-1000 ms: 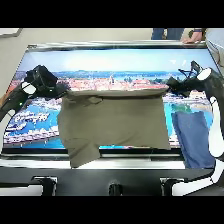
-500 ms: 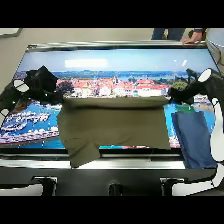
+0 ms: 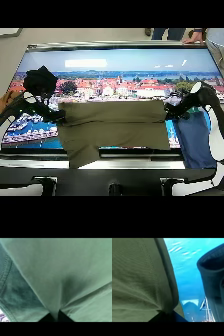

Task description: Fold the shirts.

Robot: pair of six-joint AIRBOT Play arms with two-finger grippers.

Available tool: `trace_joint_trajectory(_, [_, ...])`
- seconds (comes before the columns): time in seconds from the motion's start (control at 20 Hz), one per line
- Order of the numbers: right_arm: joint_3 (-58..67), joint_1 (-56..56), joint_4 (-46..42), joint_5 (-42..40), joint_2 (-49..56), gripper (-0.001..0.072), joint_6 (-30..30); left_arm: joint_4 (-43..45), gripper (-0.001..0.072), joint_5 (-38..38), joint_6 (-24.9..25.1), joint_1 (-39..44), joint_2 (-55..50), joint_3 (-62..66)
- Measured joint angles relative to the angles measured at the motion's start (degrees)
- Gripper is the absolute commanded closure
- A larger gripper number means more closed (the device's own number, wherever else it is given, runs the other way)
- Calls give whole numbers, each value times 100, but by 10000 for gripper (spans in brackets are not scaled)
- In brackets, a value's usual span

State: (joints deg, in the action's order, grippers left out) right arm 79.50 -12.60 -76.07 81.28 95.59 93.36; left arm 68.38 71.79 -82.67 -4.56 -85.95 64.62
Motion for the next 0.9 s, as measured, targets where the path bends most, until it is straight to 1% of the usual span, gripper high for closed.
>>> trace_joint_trajectory(0.05, [-15, -2, 4, 28, -17, 370, 50, 2, 206, 44, -2, -24, 7, -7])
trace_joint_trajectory(0.1, [-11, -2, 11, 61, -61, 339, 74, 2, 206, 107, 0, -66, 17, 4])
trace_joint_trajectory(0.25, [39, -76, -52, 337, -319, 317, 7, 4, 207, 525, 87, -345, 186, 57])
trace_joint_trajectory(0.4, [-20, -424, -181, 702, -640, 318, -59, 7, 207, 852, 166, -728, 656, -262])
trace_joint_trajectory(0.5, [-295, -686, -208, 811, -905, 319, -79, -2, 207, 949, 278, -901, 1132, -883])
trace_joint_trajectory(0.6, [-706, -855, -234, 774, -1191, 319, -87, -181, 207, 876, 444, -1008, 1631, -1738])
trace_joint_trajectory(0.7, [-1080, -933, -186, 682, -1416, 319, -105, -553, 207, 658, 614, -1045, 1969, -2472])
trace_joint_trajectory(0.9, [-1471, -1008, -109, 599, -1617, 319, -166, -1399, 208, 162, 831, -933, 2267, -3521])
